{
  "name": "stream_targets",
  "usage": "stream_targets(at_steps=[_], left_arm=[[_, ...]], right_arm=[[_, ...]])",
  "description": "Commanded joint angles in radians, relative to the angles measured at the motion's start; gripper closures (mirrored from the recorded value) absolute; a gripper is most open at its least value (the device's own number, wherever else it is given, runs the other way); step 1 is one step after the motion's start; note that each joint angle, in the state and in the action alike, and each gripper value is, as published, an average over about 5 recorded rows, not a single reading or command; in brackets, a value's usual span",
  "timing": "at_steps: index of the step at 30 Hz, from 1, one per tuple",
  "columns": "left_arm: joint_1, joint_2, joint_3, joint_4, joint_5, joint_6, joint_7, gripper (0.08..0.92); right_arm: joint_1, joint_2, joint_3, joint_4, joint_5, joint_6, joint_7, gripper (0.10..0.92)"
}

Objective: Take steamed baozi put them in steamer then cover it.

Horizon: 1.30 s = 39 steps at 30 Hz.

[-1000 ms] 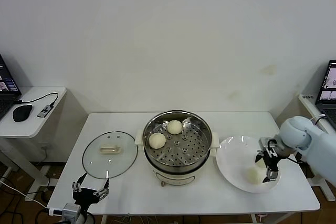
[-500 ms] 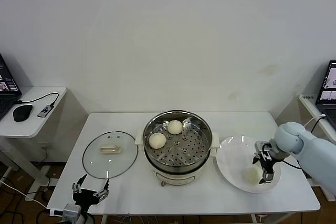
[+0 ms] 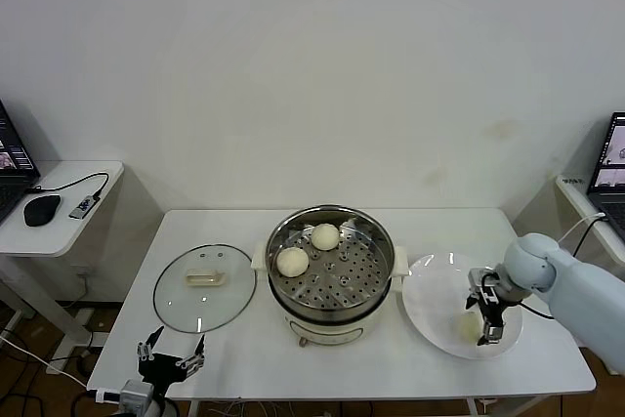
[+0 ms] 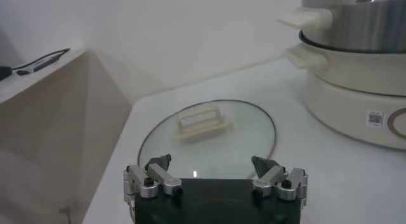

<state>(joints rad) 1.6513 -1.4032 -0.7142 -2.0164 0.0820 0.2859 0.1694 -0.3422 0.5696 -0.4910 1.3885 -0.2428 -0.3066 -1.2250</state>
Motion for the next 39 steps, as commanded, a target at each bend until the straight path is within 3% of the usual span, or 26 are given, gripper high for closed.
stream_targets(at_steps=[1,8,24,32,39], left_arm=[[-0.001,0.001,0.0,0.0,0.001,-0.001,0.0,0.177],[0.0,-0.002,0.004,0.002,0.002,-0.001,-0.001,0.177],[-0.007,-0.004,0.007,0.003,0.0,-0.003,-0.002,0.177],[-0.019,-0.009,0.005,-0.004,-0.001,-0.004,-0.005,0.177],[-0.023,-0.009,-0.01,-0.011,-0.01,-0.013,-0.01,0.177]], right_arm=[[-0.004,0.005,-0.001,-0.005,-0.002,0.0,0.015,0.203],[-0.009,0.004,0.003,-0.005,-0.001,-0.003,0.027,0.228],[0.051,-0.05,-0.009,0.029,0.04,-0.018,0.016,0.484],[0.393,-0.063,-0.205,0.075,0.185,-0.024,-0.028,0.521],[0.734,0.079,-0.35,0.021,0.323,0.027,-0.125,0.516]])
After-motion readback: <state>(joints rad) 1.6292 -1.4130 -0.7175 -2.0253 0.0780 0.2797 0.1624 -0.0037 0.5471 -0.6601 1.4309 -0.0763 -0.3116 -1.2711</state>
